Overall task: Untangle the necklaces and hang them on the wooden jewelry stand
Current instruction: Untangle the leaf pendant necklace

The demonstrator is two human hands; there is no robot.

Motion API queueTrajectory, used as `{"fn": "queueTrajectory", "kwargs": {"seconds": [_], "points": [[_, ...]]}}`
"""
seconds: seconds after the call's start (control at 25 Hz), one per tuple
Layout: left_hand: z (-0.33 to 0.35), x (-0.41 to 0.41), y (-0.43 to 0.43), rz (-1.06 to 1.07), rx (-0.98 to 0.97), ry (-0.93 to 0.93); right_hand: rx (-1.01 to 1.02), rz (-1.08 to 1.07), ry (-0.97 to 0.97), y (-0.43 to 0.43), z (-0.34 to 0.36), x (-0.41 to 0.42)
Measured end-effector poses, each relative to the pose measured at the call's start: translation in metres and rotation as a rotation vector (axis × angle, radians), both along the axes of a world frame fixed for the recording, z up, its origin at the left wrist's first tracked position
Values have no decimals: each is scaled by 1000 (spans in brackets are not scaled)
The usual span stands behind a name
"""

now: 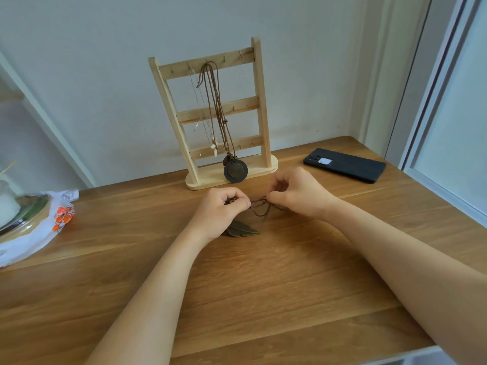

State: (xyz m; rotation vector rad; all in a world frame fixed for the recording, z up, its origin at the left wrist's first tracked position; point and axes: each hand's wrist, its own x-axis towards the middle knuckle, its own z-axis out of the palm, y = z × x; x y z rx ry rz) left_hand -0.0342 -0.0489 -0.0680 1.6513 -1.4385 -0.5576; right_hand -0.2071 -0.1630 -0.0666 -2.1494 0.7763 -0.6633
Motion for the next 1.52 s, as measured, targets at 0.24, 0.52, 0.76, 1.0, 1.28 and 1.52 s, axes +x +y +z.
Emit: {"fn": "queueTrajectory", "kwargs": {"seconds": [0.24, 0.52, 0.76, 1.0, 1.28, 1.52], "points": [[0, -1, 1, 26, -1, 44, -206, 18, 167, -3, -1, -5], [2, -1, 3, 5, -52, 97, 97, 141, -31, 7, 4, 1], [-1, -2, 3, -53, -71, 74, -26, -45, 46, 9, -6, 10], [4, -8, 2, -11, -198, 214, -57, -107, 201, 3, -2, 9], [2, -2, 0, 49, -91, 102, 1037, 124, -624, 4, 14, 2], [3, 0, -1, 150, -204, 210, 1051, -35, -579, -3, 19, -6]]}}
